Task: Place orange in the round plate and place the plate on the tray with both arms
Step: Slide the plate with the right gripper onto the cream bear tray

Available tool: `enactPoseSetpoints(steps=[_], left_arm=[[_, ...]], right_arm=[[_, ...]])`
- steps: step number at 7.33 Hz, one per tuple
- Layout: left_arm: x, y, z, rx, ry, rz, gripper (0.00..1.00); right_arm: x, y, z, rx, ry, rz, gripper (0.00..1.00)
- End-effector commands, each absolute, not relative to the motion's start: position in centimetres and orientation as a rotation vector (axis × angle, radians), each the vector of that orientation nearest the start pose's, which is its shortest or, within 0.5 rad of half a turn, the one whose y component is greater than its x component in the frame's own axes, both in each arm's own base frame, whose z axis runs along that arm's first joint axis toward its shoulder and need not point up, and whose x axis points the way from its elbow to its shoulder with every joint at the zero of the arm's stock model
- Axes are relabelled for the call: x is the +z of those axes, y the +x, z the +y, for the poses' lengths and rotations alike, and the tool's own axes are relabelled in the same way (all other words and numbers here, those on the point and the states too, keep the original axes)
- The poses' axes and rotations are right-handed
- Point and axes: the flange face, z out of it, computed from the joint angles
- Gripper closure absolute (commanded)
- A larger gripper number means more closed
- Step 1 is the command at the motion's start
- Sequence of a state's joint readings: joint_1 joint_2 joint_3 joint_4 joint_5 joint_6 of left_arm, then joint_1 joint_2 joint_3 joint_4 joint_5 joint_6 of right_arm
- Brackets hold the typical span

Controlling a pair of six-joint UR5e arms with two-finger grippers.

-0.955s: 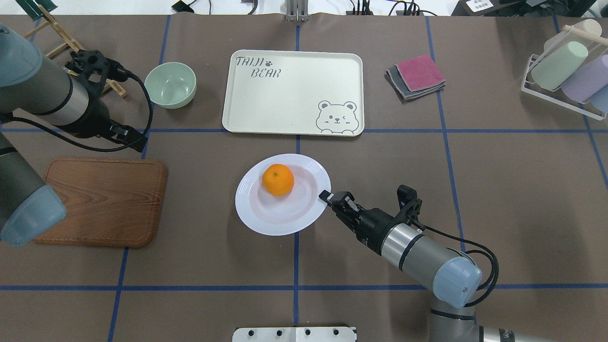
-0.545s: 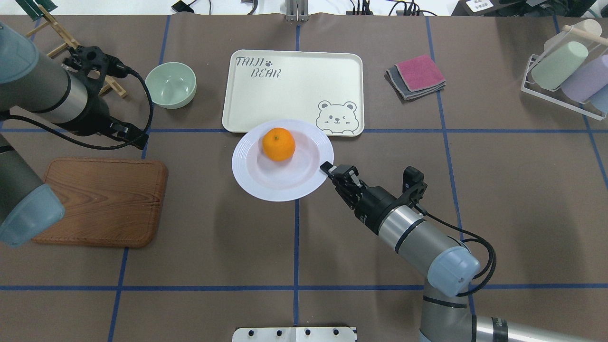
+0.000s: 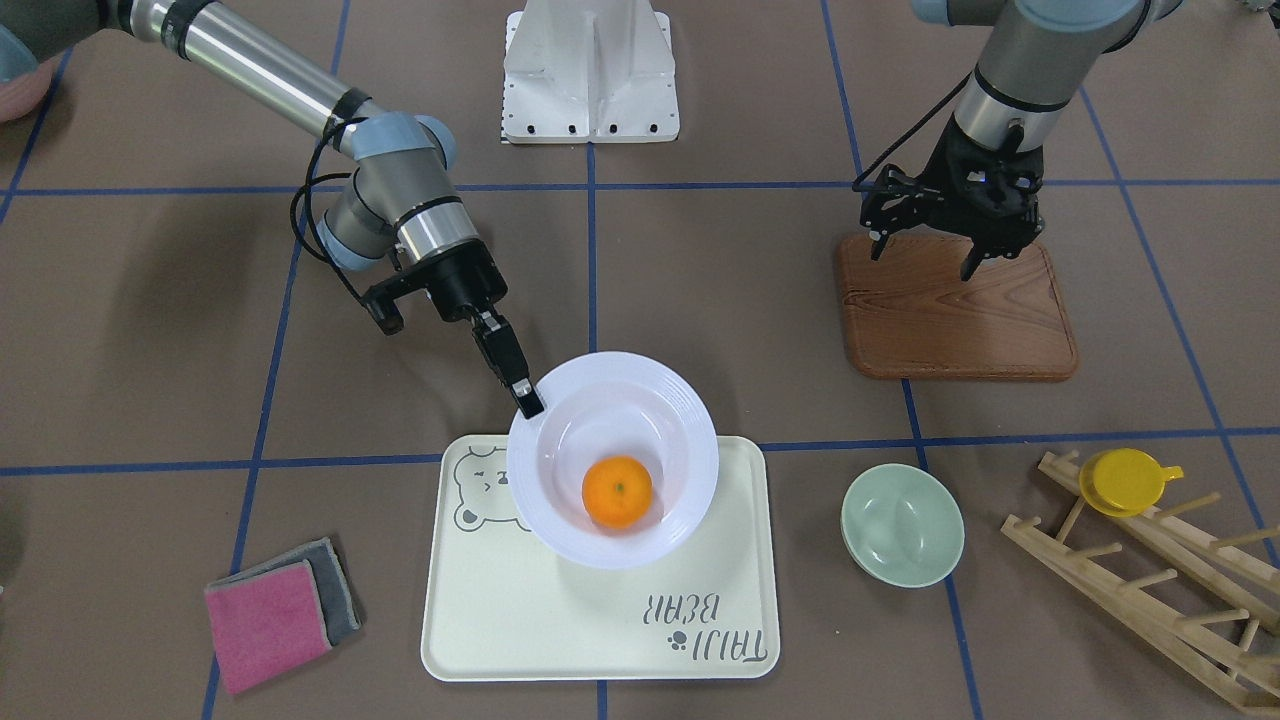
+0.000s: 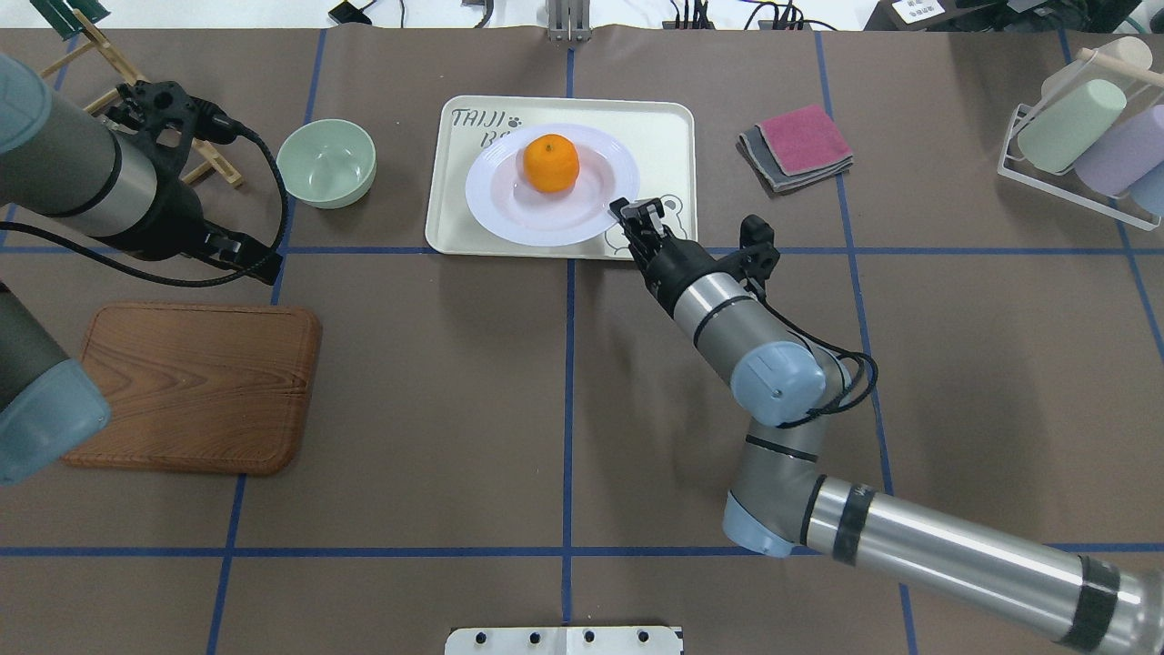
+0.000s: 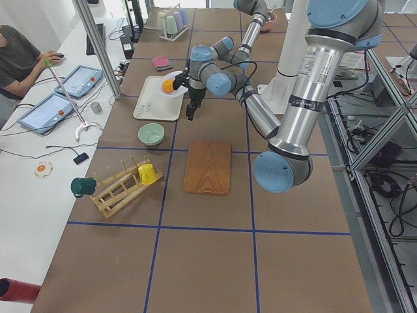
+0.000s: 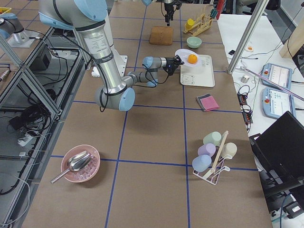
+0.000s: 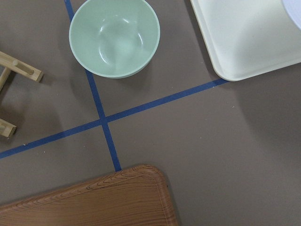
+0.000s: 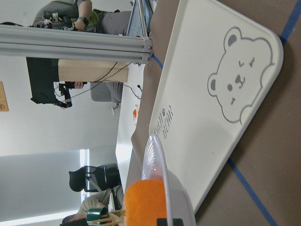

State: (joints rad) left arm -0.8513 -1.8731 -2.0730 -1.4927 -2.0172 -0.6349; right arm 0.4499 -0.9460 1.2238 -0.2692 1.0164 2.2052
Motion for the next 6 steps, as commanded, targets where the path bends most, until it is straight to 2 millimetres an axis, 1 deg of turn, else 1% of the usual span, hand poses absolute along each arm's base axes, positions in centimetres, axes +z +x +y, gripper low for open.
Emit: enactPoseSetpoints(steps=[1,2,4,5,6], left_arm=[[28.3,28.0,-45.7,0.241,0.296,0.787,0.01],[28.2,28.0,-45.6,0.240,0.297,0.788,0.01],[28.1,27.9,-45.6,0.229,0.295,0.792,0.01],[28.0,27.9,-45.5,0.229,0.296,0.792,0.01],[27.9,27.6,-45.4,0.229,0.297,0.792,0.01]], right_arm=[[29.8,-58.1,-51.3,1.318,0.328,-1.572,1.00],[31.1,-58.7,-51.3,1.345,0.303,-1.554,1.00],[30.7,-58.9,-51.2,1.346,0.298,-1.561,1.00],[29.9,-58.9,-51.2,1.348,0.292,-1.577,0.32],[30.0,-58.8,-50.8,1.344,0.286,-1.583,0.00]])
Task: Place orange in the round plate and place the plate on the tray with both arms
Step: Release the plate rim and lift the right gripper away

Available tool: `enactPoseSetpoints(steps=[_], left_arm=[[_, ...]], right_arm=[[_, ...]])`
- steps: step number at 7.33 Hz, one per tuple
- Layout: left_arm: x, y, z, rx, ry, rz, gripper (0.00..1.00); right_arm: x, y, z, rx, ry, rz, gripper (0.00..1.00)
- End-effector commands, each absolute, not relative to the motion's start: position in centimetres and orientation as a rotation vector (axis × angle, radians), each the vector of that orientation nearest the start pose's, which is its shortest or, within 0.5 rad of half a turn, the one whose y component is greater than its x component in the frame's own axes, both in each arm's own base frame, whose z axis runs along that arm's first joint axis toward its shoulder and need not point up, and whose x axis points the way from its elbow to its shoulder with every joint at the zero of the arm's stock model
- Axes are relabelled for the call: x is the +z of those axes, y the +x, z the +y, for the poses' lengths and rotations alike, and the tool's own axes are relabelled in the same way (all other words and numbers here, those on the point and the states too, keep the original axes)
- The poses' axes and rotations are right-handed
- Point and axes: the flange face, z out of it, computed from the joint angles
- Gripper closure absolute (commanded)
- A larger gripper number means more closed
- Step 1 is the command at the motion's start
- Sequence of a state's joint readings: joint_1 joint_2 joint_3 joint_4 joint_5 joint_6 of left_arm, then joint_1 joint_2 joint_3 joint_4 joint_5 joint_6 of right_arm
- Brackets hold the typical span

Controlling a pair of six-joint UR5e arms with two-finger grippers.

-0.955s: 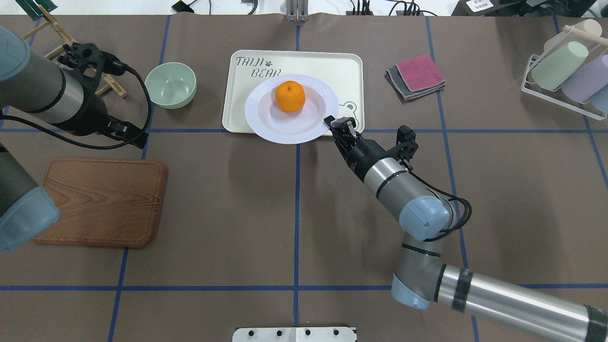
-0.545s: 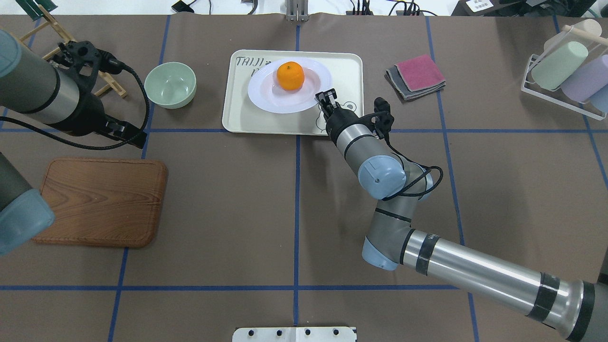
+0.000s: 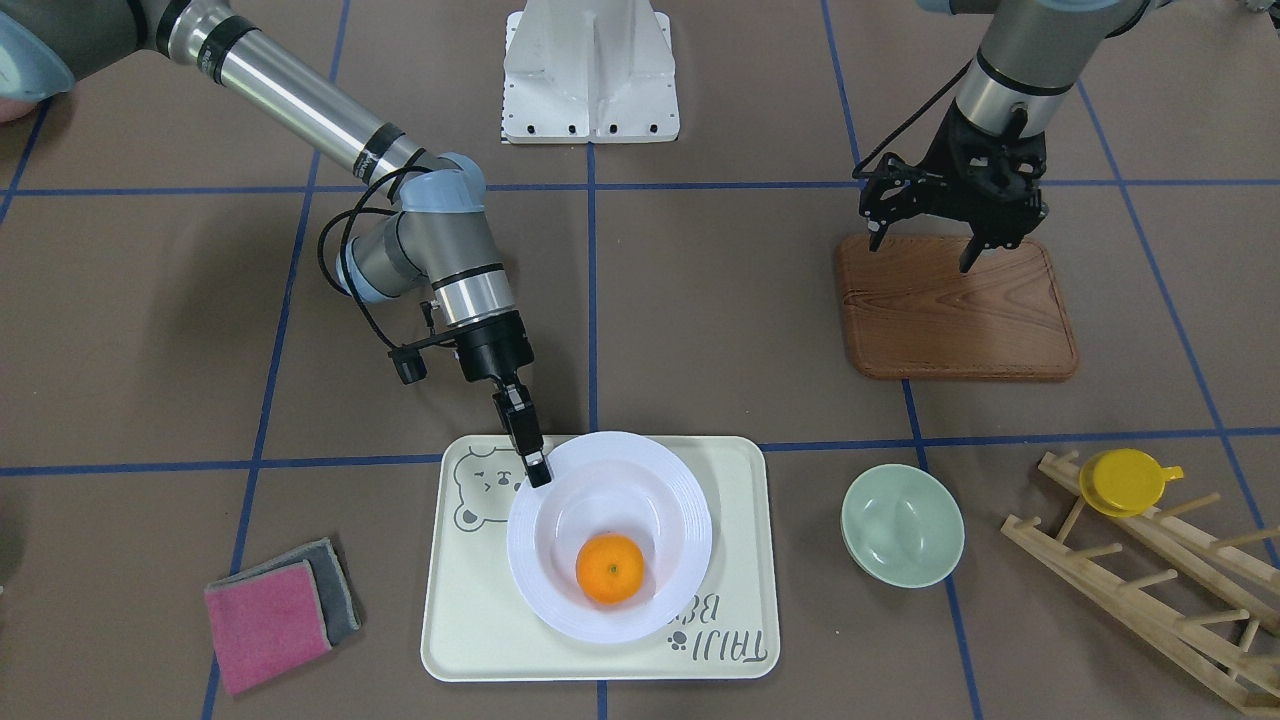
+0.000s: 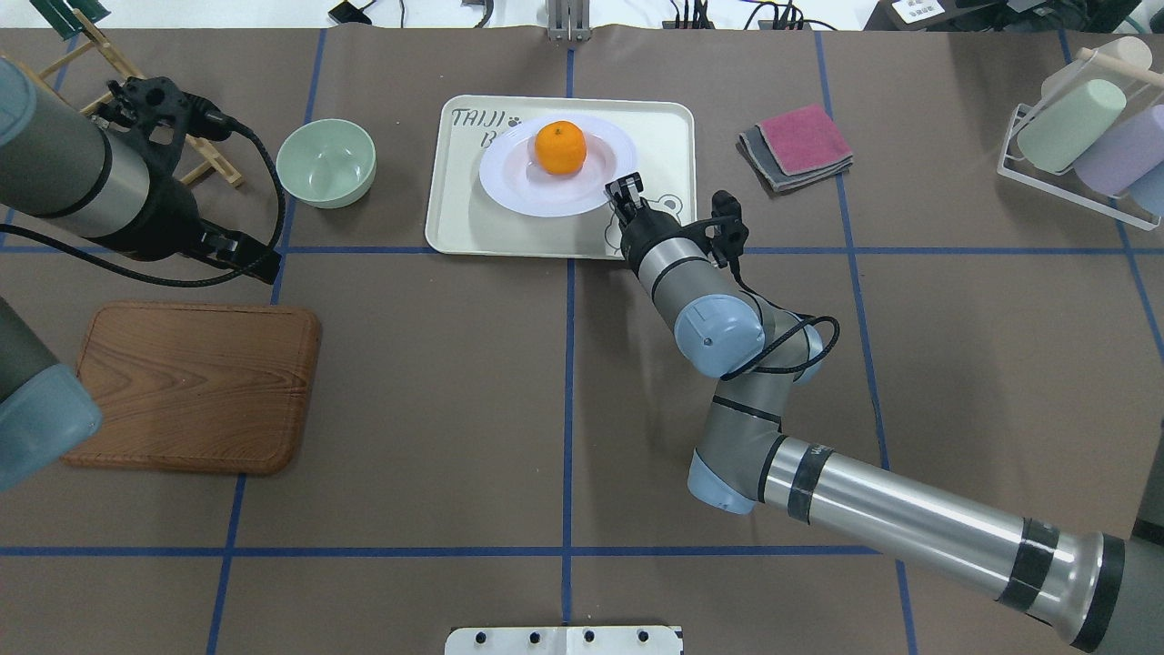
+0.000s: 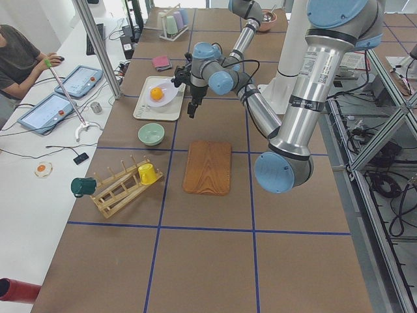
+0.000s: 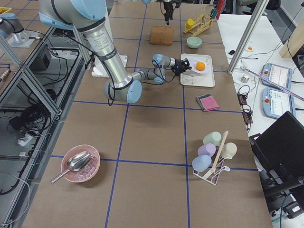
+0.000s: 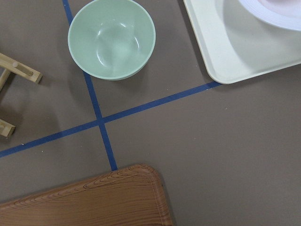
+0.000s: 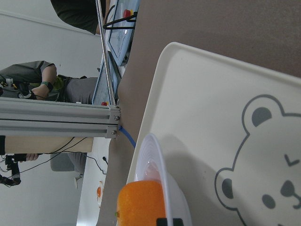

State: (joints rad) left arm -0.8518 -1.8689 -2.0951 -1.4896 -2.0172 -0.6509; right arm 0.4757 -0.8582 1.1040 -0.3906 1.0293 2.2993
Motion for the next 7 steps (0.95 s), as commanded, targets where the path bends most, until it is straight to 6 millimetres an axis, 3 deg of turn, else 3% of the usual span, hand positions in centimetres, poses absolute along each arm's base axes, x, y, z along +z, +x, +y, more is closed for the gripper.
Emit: enactPoseSetpoints(steps=[1,3,5,7], left_arm=[[27.7,27.5,-45.1,0.229,0.290,0.788,0.01],[27.5,27.3,-45.0,0.228,0.296,0.789,0.01],[28.5,26.0,-44.2,0.233,0.297,0.777,0.01],[30.0,24.6,-43.9,0.317,0.325,0.744,0.01]], right_arm=[[29.8,-57.8,-50.0,1.338,0.282,-1.603,0.00],[31.2,-56.2,-44.4,1.275,0.235,-1.632,0.00],[31.6,-53.2,-41.5,1.194,0.256,-1.644,0.00],[33.0,-51.7,-39.0,0.832,0.336,-1.553,0.00]])
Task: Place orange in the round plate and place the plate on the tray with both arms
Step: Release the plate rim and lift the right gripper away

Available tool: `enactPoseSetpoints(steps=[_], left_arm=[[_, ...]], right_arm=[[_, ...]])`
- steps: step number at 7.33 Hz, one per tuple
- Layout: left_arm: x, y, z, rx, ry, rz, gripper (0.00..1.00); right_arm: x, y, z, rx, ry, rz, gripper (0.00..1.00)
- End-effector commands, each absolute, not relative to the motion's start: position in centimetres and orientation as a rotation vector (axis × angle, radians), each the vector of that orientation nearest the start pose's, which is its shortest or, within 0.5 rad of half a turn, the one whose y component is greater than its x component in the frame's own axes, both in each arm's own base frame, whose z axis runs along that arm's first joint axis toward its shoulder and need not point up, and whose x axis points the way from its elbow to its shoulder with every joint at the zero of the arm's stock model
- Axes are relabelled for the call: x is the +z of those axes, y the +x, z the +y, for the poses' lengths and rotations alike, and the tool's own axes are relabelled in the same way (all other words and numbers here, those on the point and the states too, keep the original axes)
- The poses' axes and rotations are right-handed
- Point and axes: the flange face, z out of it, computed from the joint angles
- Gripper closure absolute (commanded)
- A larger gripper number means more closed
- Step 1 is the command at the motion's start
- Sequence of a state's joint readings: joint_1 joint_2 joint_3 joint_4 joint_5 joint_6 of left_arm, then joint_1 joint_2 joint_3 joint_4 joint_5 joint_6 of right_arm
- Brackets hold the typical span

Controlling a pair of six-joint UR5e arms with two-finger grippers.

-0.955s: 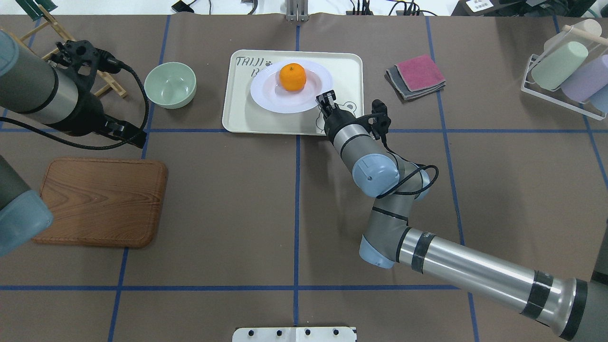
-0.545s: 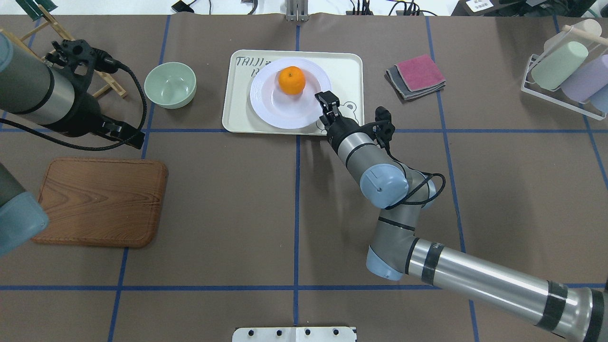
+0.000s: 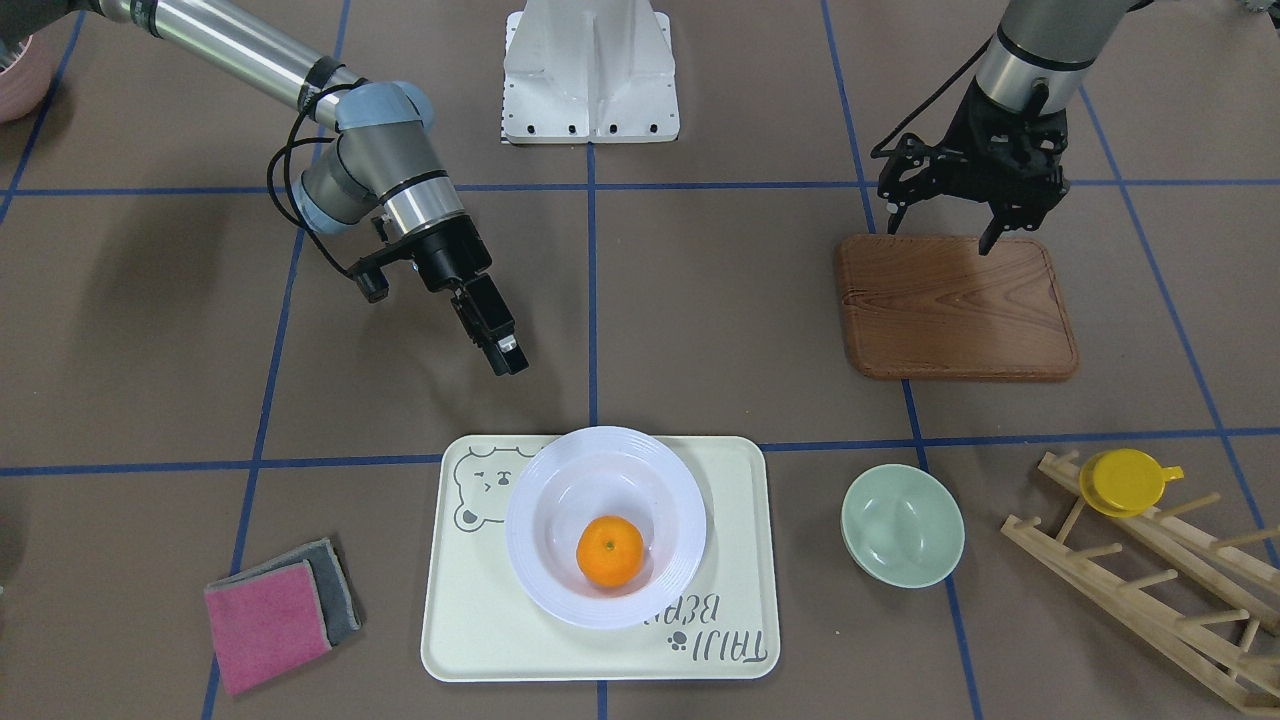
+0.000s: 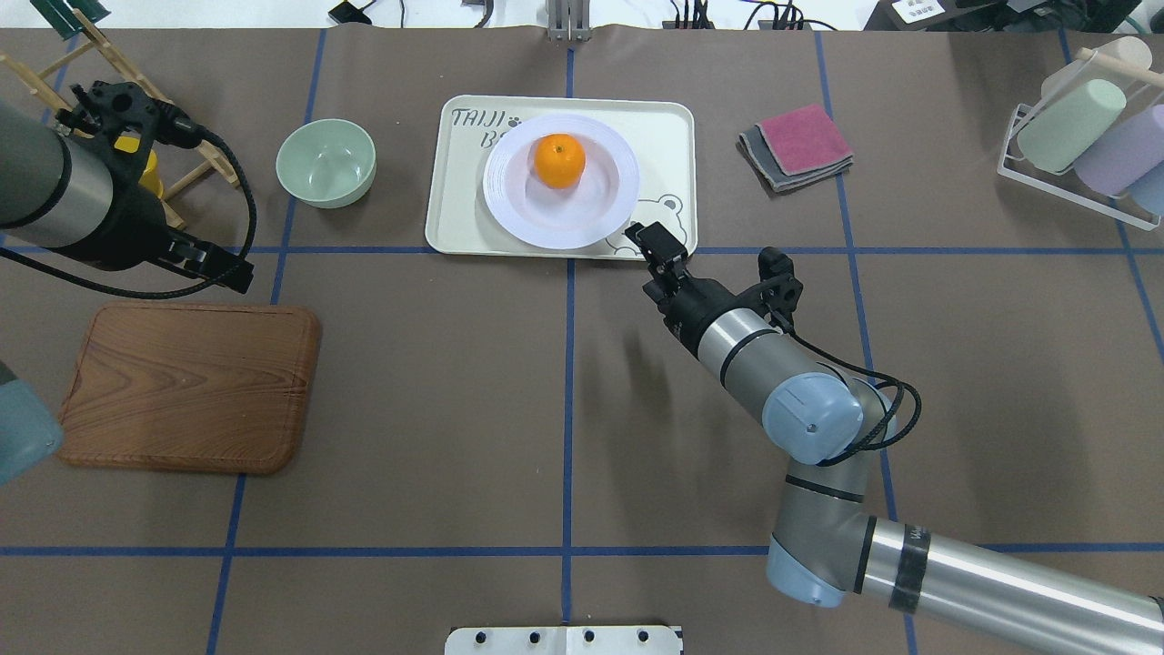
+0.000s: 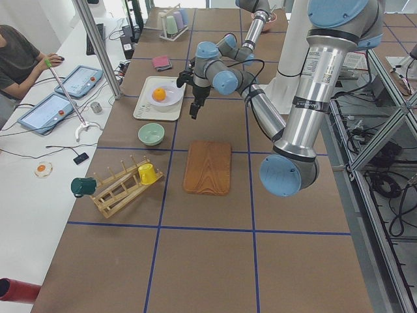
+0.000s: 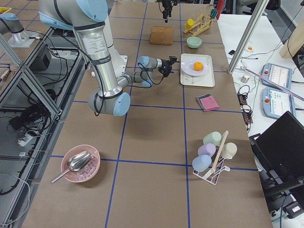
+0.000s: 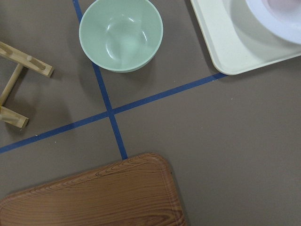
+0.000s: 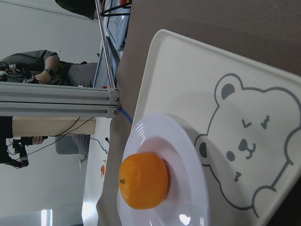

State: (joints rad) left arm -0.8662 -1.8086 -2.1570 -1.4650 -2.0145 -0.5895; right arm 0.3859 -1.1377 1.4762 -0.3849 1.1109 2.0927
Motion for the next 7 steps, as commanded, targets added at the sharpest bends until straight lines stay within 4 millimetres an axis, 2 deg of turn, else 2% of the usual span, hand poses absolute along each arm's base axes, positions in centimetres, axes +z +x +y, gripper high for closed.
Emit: enactPoseSetpoints(steps=[1,2,3,4,5,6,7], left_arm=[[30.7,23.3,-43.7,0.371,0.349,0.726,0.01],[31.5,22.2,-43.7,0.419,0.367,0.707,0.01],[32.4,22.0,-43.6,0.488,0.372,0.693,0.01],[32.6,20.9,-44.2,0.502,0.385,0.686,0.01],[33.8,18.8,-45.1,0.550,0.388,0.690,0.01],[35.7,16.2,-46.1,0.574,0.379,0.701,0.01],[38.1,13.5,-46.3,0.568,0.364,0.675,0.01]], right_arm=[[33.5,-50.0,-38.7,0.635,0.412,-1.505,0.00],[35.3,-46.4,-40.1,0.499,0.434,-1.455,0.00],[36.5,-40.7,-45.5,0.354,0.405,-1.356,0.00],[36.8,-34.3,-49.9,0.242,0.373,-1.255,0.00],[36.7,-29.2,-52.1,0.097,0.401,-1.175,0.00],[40.5,-24.1,-51.5,-0.026,0.407,-1.065,0.00],[45.5,-18.6,-49.7,-0.171,0.439,-0.948,0.00]])
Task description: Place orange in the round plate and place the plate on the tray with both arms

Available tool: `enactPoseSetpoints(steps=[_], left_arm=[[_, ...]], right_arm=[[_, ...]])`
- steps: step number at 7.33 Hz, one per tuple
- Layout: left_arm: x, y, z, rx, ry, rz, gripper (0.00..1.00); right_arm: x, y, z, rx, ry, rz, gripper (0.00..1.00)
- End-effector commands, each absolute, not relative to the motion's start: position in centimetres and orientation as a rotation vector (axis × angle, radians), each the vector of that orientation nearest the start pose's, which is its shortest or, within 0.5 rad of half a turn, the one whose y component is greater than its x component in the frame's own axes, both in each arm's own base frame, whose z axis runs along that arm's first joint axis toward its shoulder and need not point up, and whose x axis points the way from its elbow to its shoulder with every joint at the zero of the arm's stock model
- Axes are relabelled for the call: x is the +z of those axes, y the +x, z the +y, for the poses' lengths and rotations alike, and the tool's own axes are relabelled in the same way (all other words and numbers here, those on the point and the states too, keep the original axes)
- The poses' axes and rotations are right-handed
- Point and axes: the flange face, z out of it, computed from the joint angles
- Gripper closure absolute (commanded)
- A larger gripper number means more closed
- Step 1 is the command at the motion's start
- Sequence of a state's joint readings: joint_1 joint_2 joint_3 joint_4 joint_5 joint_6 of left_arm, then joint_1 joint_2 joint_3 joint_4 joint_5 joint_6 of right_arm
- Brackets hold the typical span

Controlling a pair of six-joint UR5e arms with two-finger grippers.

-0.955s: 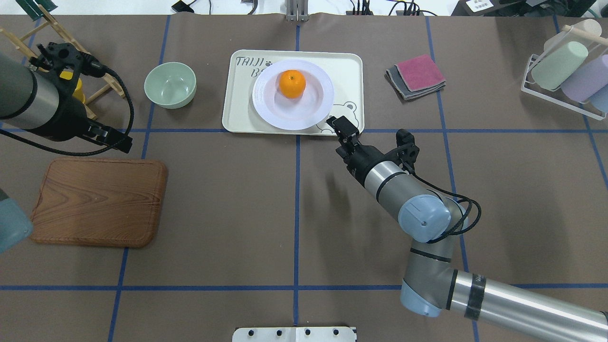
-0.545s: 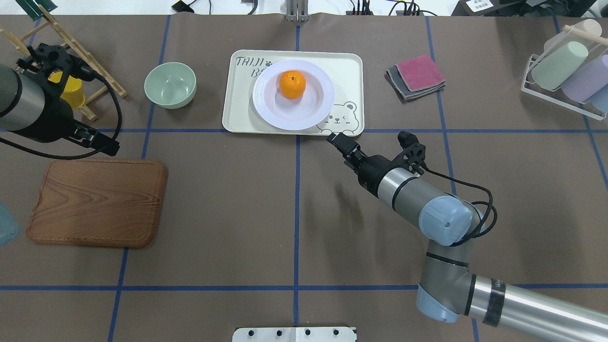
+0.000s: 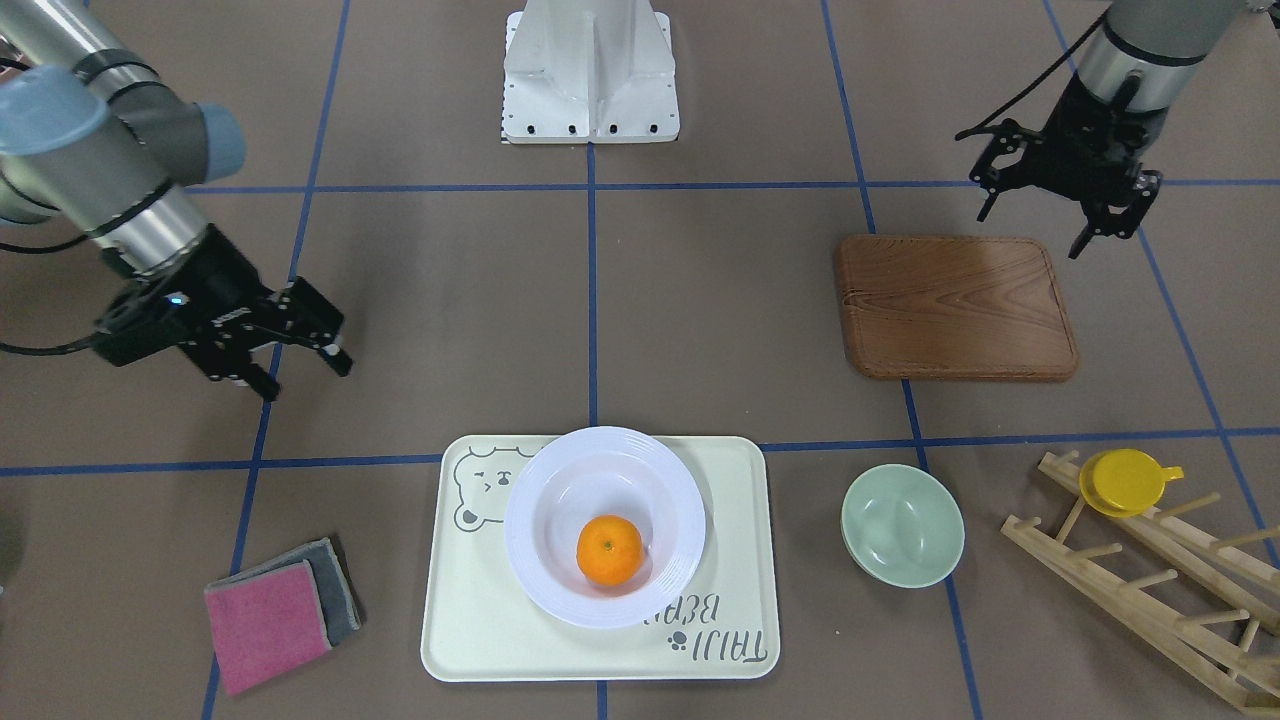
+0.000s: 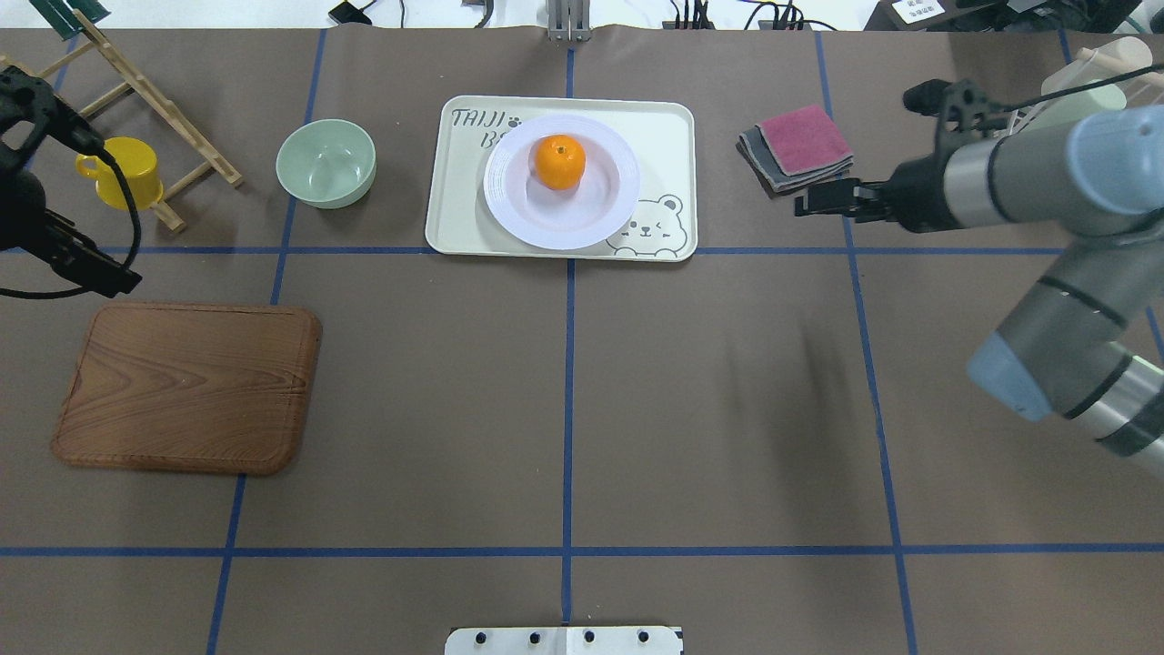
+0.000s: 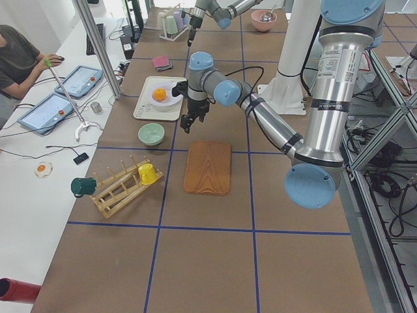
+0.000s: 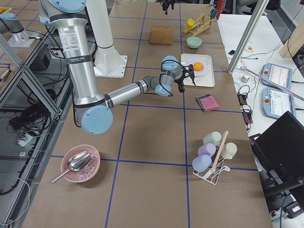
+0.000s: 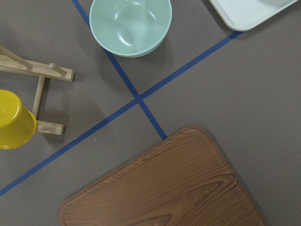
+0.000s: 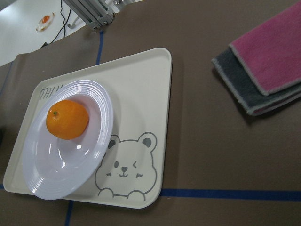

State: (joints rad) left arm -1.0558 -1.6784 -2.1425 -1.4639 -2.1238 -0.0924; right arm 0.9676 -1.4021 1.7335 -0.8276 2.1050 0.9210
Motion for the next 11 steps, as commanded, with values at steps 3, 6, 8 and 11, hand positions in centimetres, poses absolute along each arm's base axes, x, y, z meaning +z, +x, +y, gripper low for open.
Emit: enactPoseSetpoints(steps=[3,6,8,11], left_arm=[[46.4,3.9,-49.3,0.564,0.326,0.708,0.01],[54.9,-2.5,-49.7,0.391,0.178,0.784,0.01],[55.9,-2.6,-49.4,0.352,0.103,0.842,0.01],[55.7,-2.6,-49.3,0.347,0.106,0.843,0.01]], right_arm=[[57.0,-3.4,-46.2,-0.419,0.374,-0.804,0.00],[59.4,1.7,-45.8,-0.462,0.265,-0.760,0.00],[60.4,1.2,-45.6,-0.442,0.195,-0.771,0.00],[59.9,1.7,-46.9,-0.378,0.099,-0.781,0.00]])
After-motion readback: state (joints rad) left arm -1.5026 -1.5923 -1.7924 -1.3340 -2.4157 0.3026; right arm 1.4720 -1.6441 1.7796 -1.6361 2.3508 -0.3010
